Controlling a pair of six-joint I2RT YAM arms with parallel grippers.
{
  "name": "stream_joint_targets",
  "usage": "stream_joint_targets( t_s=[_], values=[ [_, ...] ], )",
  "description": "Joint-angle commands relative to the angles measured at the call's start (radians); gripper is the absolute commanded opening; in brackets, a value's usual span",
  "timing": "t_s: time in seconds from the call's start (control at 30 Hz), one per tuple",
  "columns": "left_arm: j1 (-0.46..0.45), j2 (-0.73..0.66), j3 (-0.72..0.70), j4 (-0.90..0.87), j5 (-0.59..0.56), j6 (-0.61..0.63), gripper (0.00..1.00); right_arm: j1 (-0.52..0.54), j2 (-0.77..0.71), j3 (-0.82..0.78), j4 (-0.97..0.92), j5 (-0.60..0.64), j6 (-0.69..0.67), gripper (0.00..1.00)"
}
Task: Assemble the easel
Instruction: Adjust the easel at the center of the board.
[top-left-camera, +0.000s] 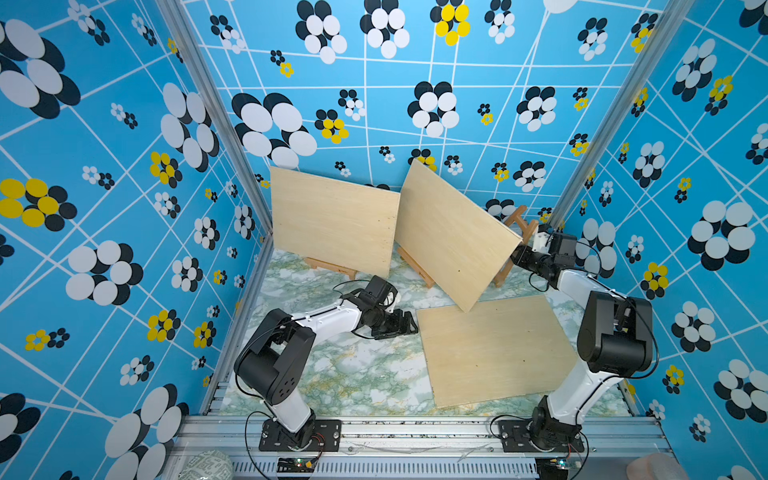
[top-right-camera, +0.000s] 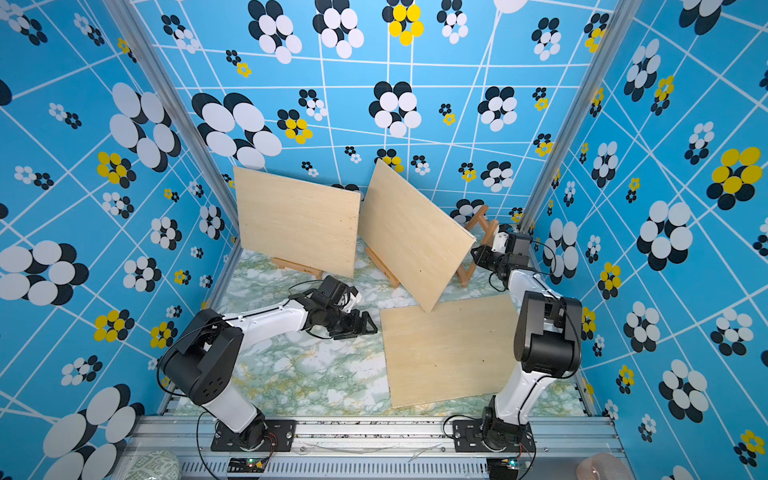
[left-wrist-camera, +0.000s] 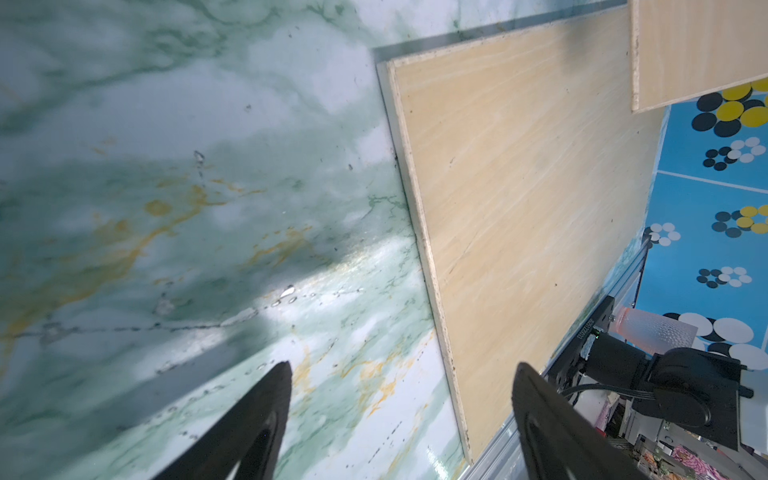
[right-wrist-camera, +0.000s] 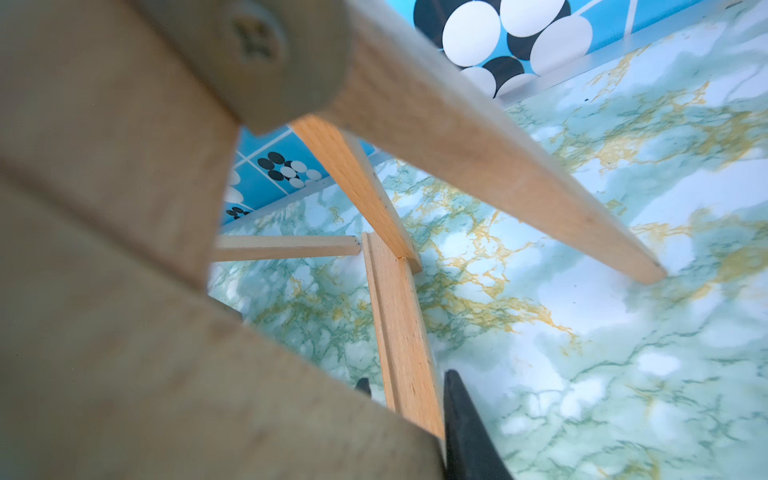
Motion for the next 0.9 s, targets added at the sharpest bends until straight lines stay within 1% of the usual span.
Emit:
stream_joint_targets(
  t_s=[0.0,0.1,0.17,0.2,0.27,0.37,0.4,0.47,0.57,0.7,0.77,0.87],
  values=[
    [0.009,0.004,0.027,-0.032,0.018,0.034,0.85,0.001,0.016,0.055,-0.268,-0.058,-0.176,0.00],
    [0.013,0.007,0.043,-0.052,0.023,0.047,0.85,-0.004,0.040,0.114,-0.423,-0.067,-0.277,0.00],
    [0.016,0.010,0.060,-0.070,0.024,0.059,0.85,-0.010,0.052,0.142,-0.488,-0.054,-0.302,0.00],
    [0.018,0.011,0.068,-0.080,0.024,0.064,0.85,-0.015,0.055,0.146,-0.495,-0.050,-0.301,0.00],
    [0.022,0.012,0.079,-0.091,0.026,0.070,0.85,-0.026,0.060,0.141,-0.490,-0.051,-0.289,0.07],
    [0.026,0.012,0.091,-0.101,0.028,0.075,0.85,-0.043,0.070,0.131,-0.480,-0.052,-0.276,0.13],
    [0.027,0.011,0.093,-0.104,0.027,0.078,0.85,-0.045,0.075,0.125,-0.477,-0.053,-0.272,0.13],
    [0.031,0.013,0.097,-0.110,0.028,0.082,0.85,-0.050,0.077,0.117,-0.464,-0.058,-0.264,0.13],
    [0.038,0.015,0.098,-0.114,0.028,0.087,0.85,-0.058,0.075,0.094,-0.401,-0.124,-0.220,0.06],
    [0.043,0.019,0.095,-0.118,0.018,0.087,0.85,-0.108,0.044,0.058,-0.201,-0.256,-0.048,0.01],
    [0.042,0.022,0.096,-0.118,0.017,0.085,0.85,-0.131,0.044,0.075,-0.130,-0.297,0.016,0.01],
    [0.042,0.034,0.106,-0.126,0.017,0.082,0.85,-0.134,0.060,0.154,-0.137,-0.291,0.011,0.01]
  ],
)
